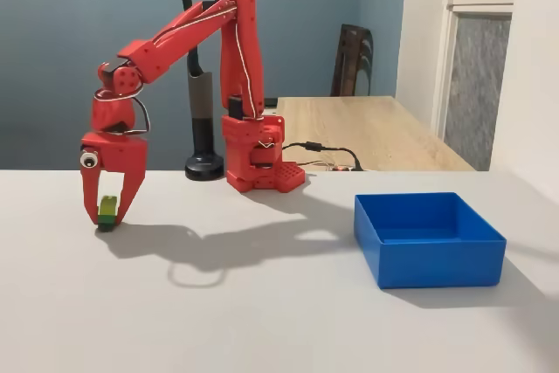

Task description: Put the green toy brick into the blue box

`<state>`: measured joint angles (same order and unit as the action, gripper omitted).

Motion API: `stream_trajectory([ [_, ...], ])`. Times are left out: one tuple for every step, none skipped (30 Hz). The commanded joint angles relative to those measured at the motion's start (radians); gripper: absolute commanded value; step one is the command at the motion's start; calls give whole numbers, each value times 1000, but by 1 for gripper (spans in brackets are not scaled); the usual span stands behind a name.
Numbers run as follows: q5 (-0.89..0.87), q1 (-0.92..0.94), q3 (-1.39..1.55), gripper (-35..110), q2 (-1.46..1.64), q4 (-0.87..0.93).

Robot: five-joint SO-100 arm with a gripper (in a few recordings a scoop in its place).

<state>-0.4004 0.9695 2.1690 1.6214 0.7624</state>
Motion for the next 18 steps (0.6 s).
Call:
stream_trajectory([
  [-8, -3, -25, 2, 25, 5],
  [-2, -5, -32, 2, 25, 8],
  [6, -8, -41, 2, 25, 12],
  [14, -9, -52, 1, 26, 21],
  [20, -14, -64, 1, 26, 35],
  [23, -18, -80, 1, 26, 58],
  [25, -26, -101, 1, 28, 91],
  [25, -37, -124, 1, 28, 126],
  [25, -51, -147, 1, 29, 163],
  [25, -66, -169, 1, 38, 196],
  [26, -83, -190, 1, 40, 227],
  [26, -98, -215, 1, 43, 256],
  [26, -118, -244, 1, 44, 285],
  [26, -143, -272, 1, 44, 311],
  [25, -169, -307, 1, 44, 341],
  [23, -196, -344, 0, 46, 371],
  [21, -227, -380, 0, 46, 400],
  [23, -258, -417, 0, 46, 428],
])
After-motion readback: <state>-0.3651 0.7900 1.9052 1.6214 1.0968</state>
